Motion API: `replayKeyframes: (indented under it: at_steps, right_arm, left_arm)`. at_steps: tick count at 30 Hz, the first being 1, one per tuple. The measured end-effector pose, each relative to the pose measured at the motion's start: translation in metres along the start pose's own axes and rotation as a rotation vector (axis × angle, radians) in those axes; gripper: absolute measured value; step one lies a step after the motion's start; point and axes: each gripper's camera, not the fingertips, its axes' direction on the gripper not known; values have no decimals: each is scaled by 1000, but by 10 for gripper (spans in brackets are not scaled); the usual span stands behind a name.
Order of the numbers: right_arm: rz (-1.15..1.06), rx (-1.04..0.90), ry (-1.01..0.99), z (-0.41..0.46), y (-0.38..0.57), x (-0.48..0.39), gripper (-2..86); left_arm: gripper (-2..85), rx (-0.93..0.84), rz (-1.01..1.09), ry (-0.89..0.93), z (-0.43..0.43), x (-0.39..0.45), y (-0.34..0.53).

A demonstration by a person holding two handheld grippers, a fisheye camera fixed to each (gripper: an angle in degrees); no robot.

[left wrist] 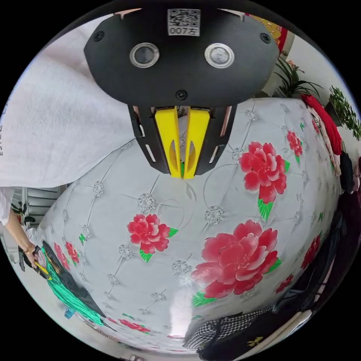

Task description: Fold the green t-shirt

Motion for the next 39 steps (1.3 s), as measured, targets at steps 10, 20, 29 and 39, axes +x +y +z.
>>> replayKeyframes:
  at_steps: [10, 20, 29, 39]
  right_arm:
    - [53, -118, 119, 37, -34, -14, 18]
    - [-343, 151, -476, -147, 61, -98, -2]
    - [-840, -324, -1178, -189, 252, -314, 3]
    - [-662, -323, -780, -155, 227, -249, 27]
  left_arm:
    - [-9, -46, -82, -25, 24, -12, -2]
    - [-9, 43, -218, 91, 33, -53, 31]
    - [27, 444, -211, 289, -13, -78, 116]
    - [80, 552, -265, 249, -22, -122, 227]
